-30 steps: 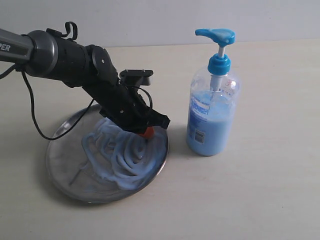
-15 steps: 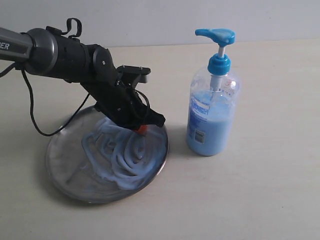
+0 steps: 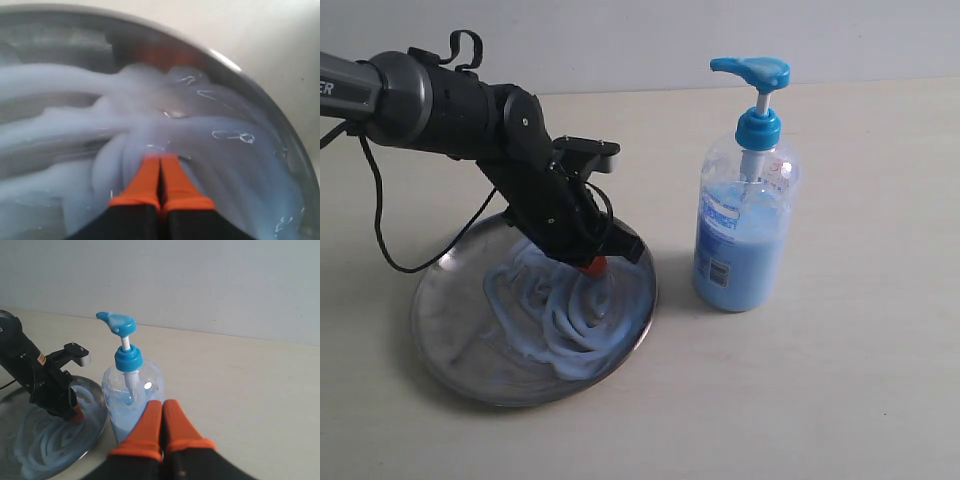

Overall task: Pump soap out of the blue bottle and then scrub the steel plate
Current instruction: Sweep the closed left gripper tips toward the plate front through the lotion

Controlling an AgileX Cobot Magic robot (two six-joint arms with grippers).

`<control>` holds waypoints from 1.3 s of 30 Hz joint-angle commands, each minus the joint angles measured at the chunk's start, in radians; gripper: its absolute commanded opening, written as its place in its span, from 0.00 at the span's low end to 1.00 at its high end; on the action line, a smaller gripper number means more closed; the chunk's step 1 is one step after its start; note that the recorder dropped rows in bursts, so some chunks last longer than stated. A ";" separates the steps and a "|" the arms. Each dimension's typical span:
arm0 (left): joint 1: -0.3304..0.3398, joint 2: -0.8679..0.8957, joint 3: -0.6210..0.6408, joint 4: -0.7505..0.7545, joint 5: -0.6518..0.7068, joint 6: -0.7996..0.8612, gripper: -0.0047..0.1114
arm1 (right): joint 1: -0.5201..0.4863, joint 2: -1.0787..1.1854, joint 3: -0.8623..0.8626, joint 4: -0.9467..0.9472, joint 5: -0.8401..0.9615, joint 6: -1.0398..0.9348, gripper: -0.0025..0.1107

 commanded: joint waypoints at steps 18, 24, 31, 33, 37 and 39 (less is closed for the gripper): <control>-0.001 0.037 0.024 -0.028 0.170 0.084 0.04 | -0.002 -0.005 0.009 -0.003 -0.016 -0.007 0.02; -0.001 0.037 0.024 -0.144 0.170 0.162 0.04 | -0.002 -0.005 0.009 -0.001 -0.016 -0.007 0.02; -0.001 0.037 0.024 -0.234 0.135 0.213 0.04 | -0.002 -0.005 0.009 -0.001 -0.016 -0.007 0.02; -0.001 0.037 0.024 -0.241 0.119 0.213 0.04 | -0.002 -0.005 0.009 -0.001 -0.016 -0.007 0.02; -0.001 0.037 0.024 -0.261 0.081 0.213 0.04 | -0.002 -0.005 0.009 -0.001 -0.016 -0.007 0.02; -0.001 0.037 0.024 -0.273 0.057 0.213 0.04 | -0.002 -0.005 0.009 -0.001 -0.016 -0.007 0.02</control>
